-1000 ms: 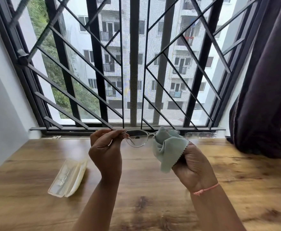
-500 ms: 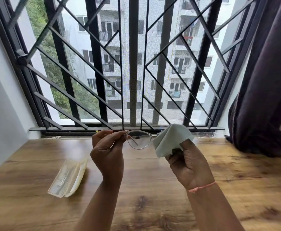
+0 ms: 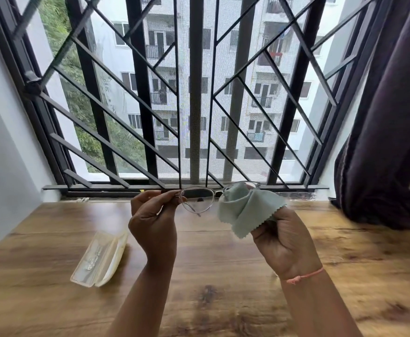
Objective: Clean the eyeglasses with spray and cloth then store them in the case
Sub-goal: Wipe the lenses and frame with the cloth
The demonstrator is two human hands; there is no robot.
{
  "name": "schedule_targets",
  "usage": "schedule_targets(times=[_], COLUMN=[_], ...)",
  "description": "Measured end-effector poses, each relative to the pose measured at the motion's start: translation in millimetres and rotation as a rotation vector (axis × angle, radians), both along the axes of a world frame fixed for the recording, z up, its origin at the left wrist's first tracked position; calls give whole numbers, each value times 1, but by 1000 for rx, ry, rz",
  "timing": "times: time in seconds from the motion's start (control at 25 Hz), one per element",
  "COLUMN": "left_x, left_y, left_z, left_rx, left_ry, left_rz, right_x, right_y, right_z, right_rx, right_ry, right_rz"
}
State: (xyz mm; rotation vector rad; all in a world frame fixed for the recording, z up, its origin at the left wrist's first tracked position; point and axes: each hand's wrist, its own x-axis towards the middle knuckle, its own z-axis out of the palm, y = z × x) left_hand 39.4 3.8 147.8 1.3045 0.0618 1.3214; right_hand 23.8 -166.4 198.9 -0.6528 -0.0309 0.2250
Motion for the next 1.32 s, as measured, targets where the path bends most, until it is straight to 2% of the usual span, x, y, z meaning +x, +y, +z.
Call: schedule_targets(times=[0.16, 0.36, 0.56, 0.72, 0.88, 1.08, 1.32], left_x=[2, -2, -5, -6, -6, -6, -4], left_y=[1, -3, -5, -8, -6, -5, -1], left_z=[-2, -1, -1, 2, 3, 3, -2], left_rx=[-10, 58, 128, 105, 71, 27, 20], left_ry=[16, 18, 3, 14, 7, 18, 47], left_rz=[-13, -8, -21, -31, -32, 1, 8], right_x=[4, 2, -1, 4, 4, 3, -6], right_y=[1, 10, 19, 22, 17, 12, 10], right_z=[-9, -8, -6, -9, -7, -10, -6], right_rx=[4, -100, -114, -130, -10, 27, -67], right_ry=[-56, -126, -51, 65, 157, 154, -71], right_rz=[66, 43, -82, -198, -229, -180, 64])
